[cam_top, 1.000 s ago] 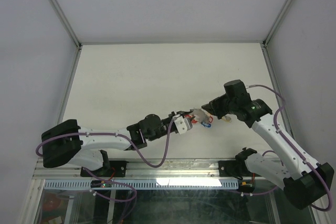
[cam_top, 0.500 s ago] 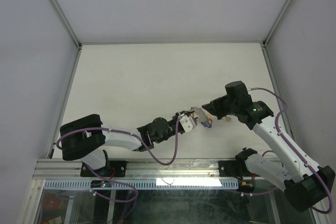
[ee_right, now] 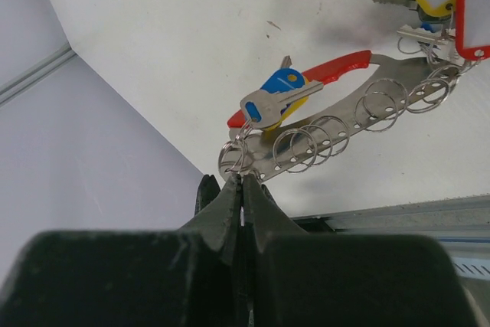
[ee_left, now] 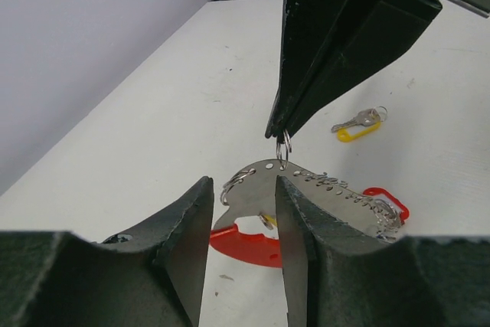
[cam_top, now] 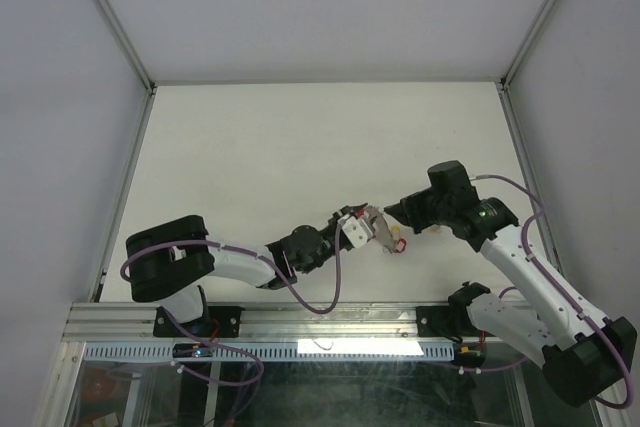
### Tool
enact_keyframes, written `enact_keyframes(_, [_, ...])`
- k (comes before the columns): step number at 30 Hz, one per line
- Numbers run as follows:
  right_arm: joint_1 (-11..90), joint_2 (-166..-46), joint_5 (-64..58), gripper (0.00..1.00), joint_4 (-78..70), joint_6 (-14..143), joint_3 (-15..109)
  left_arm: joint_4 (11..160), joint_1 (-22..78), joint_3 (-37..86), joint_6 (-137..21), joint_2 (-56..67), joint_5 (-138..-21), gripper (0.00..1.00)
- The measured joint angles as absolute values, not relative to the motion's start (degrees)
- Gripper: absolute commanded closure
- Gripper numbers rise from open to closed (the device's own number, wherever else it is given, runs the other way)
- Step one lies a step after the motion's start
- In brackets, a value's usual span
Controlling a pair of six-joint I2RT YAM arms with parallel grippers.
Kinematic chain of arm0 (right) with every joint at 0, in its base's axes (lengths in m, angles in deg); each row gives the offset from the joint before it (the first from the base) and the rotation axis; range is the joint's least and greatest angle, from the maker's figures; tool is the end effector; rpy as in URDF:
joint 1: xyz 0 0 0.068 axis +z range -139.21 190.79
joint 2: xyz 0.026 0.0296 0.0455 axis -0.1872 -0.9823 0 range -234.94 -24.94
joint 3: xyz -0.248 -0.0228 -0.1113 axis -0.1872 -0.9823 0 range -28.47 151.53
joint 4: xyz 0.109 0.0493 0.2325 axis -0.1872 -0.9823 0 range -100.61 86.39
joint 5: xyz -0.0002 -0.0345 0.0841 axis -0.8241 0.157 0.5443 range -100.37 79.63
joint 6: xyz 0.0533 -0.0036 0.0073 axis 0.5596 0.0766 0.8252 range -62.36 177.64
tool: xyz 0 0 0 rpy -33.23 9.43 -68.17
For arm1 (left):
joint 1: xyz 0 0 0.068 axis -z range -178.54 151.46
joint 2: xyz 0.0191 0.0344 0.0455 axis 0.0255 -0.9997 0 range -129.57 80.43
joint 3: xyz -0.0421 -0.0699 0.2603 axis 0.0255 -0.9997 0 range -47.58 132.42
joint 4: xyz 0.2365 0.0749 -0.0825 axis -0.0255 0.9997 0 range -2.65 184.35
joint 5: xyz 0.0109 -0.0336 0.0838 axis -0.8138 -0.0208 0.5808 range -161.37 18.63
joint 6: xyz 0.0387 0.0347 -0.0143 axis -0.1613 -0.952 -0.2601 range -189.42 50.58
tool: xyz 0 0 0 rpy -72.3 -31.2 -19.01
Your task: Put the keys on the keyring
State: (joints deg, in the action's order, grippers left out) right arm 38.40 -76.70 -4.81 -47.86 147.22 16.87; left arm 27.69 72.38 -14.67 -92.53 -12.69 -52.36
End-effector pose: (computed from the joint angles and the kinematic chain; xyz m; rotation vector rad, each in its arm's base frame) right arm 0.1544 0.0847 0.2685 1.3615 2.3590 0.8998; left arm 0.1143 -0.2946 0.1932 0.9722 1.2625 -0.3902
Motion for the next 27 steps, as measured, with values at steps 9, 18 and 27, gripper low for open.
enact_keyframes(9, [38.4,-76.6,-4.0,1.00,-47.0,147.8,16.6,27.4,72.4,-14.6,-92.8,-13.0,-56.0,0.69])
enact_keyframes(18, [38.4,-76.1,-3.6,1.00,-46.7,148.6,15.5,27.9,72.4,-14.6,-92.6,-13.0,-57.7,0.72])
enact_keyframes(27, [38.4,-75.6,-3.5,1.00,-46.7,148.8,14.7,27.7,72.4,-14.6,-94.8,-15.4,-52.8,0.62])
